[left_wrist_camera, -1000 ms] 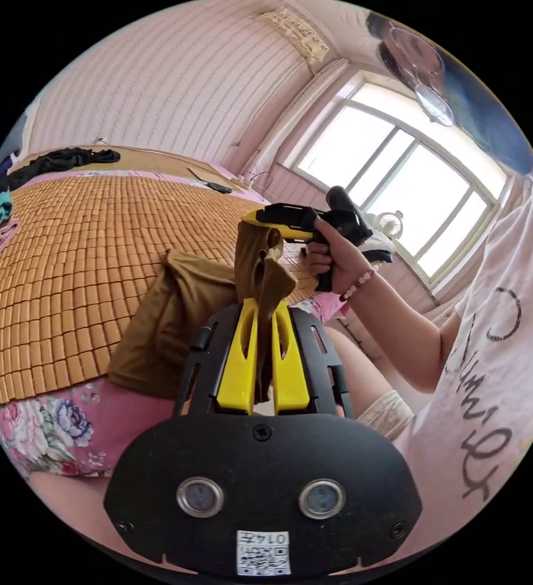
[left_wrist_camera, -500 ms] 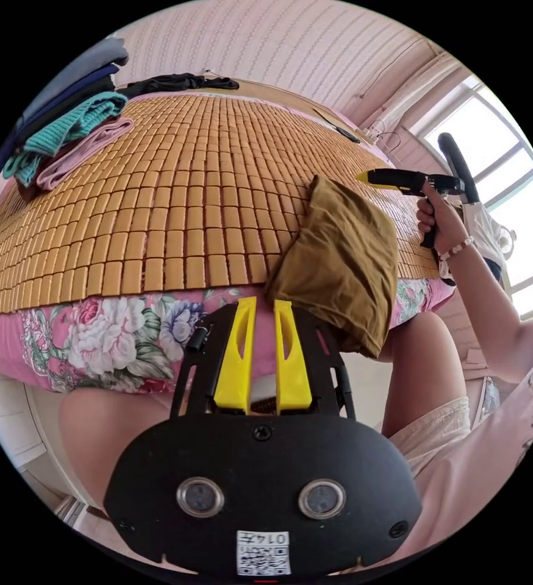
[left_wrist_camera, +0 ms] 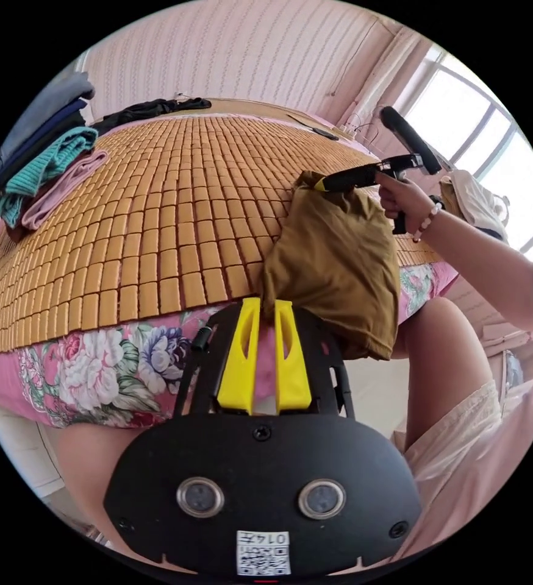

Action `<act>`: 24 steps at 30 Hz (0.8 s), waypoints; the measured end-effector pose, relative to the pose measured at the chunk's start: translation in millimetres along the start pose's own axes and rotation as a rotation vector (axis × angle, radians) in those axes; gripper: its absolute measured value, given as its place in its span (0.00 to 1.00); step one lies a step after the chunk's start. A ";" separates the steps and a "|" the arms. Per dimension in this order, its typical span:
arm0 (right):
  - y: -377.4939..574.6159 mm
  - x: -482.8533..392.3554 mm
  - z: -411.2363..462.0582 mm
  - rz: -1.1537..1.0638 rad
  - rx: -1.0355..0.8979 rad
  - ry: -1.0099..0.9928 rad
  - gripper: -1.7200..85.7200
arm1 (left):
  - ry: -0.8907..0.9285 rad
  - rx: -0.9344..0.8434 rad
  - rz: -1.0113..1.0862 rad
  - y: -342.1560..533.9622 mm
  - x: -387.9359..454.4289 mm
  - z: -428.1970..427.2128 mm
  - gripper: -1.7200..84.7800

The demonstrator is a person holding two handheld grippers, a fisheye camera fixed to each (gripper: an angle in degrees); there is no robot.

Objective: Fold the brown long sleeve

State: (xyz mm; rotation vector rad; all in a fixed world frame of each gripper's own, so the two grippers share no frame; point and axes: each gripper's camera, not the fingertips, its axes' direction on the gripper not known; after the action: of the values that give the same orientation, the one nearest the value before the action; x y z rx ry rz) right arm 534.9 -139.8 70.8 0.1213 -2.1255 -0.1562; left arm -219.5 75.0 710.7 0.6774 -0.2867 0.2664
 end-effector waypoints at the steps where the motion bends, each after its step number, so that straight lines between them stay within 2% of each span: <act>1: 11.0 -1.9 -19.2 0.022 0.057 -0.041 0.04 | 0.041 0.018 -0.014 2.4 0.6 -5.6 0.03; 6: 78.3 -19.3 -105.1 0.066 0.245 -0.099 0.03 | 0.076 0.133 0.104 14.6 28.0 -48.0 0.01; 10: 157.8 -27.4 -177.7 0.253 0.384 -0.064 0.03 | 0.119 0.202 0.264 29.5 69.9 -96.7 0.01; 14: 226.0 -37.0 -232.7 0.342 0.518 -0.076 0.03 | 0.138 0.286 0.410 36.9 120.6 -143.0 0.01; 18: 290.4 -52.3 -306.0 0.363 0.626 0.030 0.03 | 0.204 0.375 0.522 24.0 166.1 -171.0 0.01; 24: 341.9 -34.2 -449.9 0.384 0.702 0.298 0.04 | 0.359 0.516 0.777 -55.2 274.4 -179.0 0.01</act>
State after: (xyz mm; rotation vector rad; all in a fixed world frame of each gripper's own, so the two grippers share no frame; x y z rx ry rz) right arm 926.0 174.0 333.6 0.1336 -1.7798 0.7912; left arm 84.2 190.0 640.4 0.9869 -0.1210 1.2221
